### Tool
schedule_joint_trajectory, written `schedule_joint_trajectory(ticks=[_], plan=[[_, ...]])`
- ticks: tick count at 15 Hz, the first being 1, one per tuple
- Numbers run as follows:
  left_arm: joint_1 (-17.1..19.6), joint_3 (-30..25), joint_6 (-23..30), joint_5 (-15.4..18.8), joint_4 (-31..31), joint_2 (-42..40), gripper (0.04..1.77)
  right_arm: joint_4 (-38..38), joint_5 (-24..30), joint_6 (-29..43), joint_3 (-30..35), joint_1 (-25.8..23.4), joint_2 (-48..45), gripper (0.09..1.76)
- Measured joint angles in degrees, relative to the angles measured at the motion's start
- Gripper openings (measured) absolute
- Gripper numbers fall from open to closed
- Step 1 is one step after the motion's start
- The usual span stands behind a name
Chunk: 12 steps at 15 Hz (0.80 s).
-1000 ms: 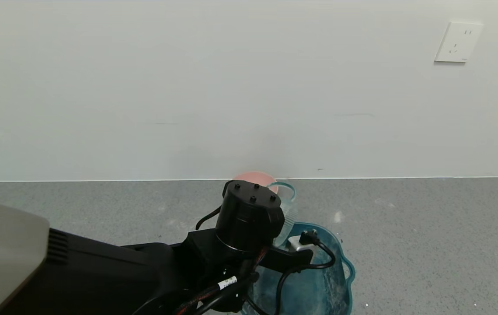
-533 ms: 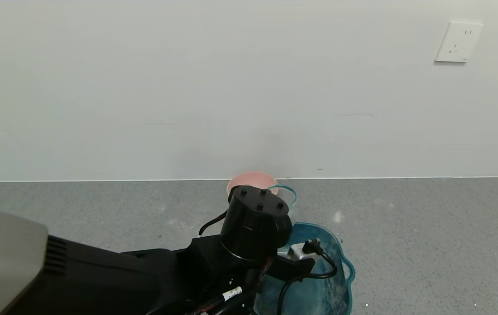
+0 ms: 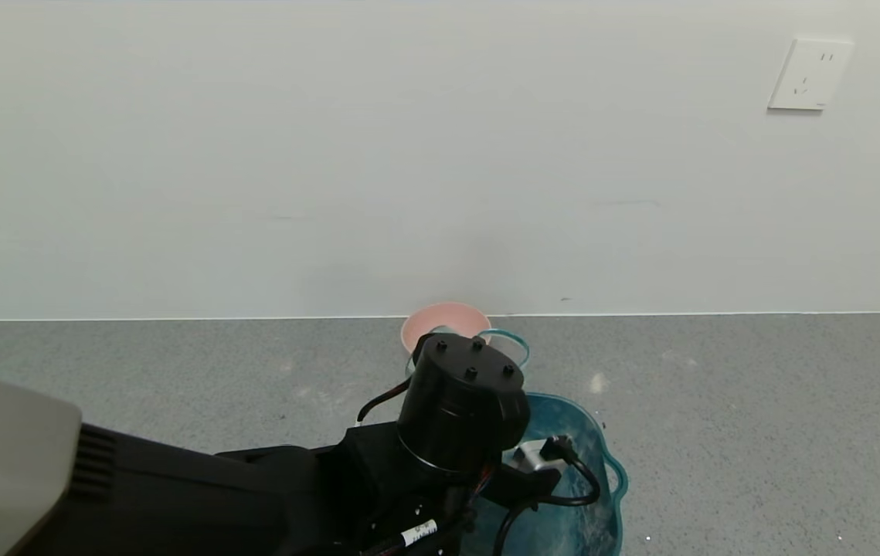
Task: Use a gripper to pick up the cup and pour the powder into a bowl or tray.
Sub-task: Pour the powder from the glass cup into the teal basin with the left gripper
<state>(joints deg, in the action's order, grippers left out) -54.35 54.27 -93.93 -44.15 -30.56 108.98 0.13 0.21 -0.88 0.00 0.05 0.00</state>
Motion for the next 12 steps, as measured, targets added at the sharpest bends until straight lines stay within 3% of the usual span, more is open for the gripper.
schedule_joint_trajectory(ticks=[12], plan=[[-1.91, -0.37, -2.24, -0.50, 0.05, 0.05, 1.26, 0.00, 0.01, 0.02, 0.00, 0.00, 0.00, 1.71]])
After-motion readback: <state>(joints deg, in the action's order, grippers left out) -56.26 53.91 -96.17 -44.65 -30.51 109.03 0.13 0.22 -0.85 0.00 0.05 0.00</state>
